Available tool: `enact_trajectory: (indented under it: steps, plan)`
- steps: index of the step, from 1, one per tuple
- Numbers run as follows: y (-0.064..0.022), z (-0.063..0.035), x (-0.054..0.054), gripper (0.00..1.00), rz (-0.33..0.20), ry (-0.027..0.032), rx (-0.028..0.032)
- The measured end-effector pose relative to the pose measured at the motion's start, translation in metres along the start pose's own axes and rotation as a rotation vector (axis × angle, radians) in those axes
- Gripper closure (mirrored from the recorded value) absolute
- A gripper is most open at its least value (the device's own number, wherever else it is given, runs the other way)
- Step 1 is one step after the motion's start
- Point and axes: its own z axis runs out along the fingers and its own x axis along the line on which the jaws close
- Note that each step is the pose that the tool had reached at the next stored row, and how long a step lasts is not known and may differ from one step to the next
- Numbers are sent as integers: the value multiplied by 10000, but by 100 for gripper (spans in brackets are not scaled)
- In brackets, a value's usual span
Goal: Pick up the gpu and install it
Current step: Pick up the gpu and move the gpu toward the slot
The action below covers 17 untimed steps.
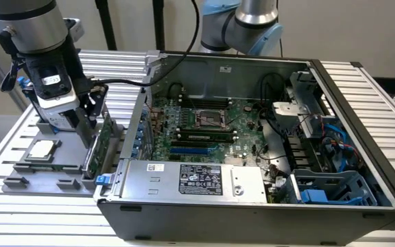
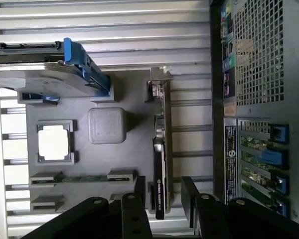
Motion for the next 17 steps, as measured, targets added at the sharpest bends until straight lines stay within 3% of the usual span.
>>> enact_trajectory:
  steps: [17]
  plan:
    - [2, 310, -4, 0, 13, 0, 0]
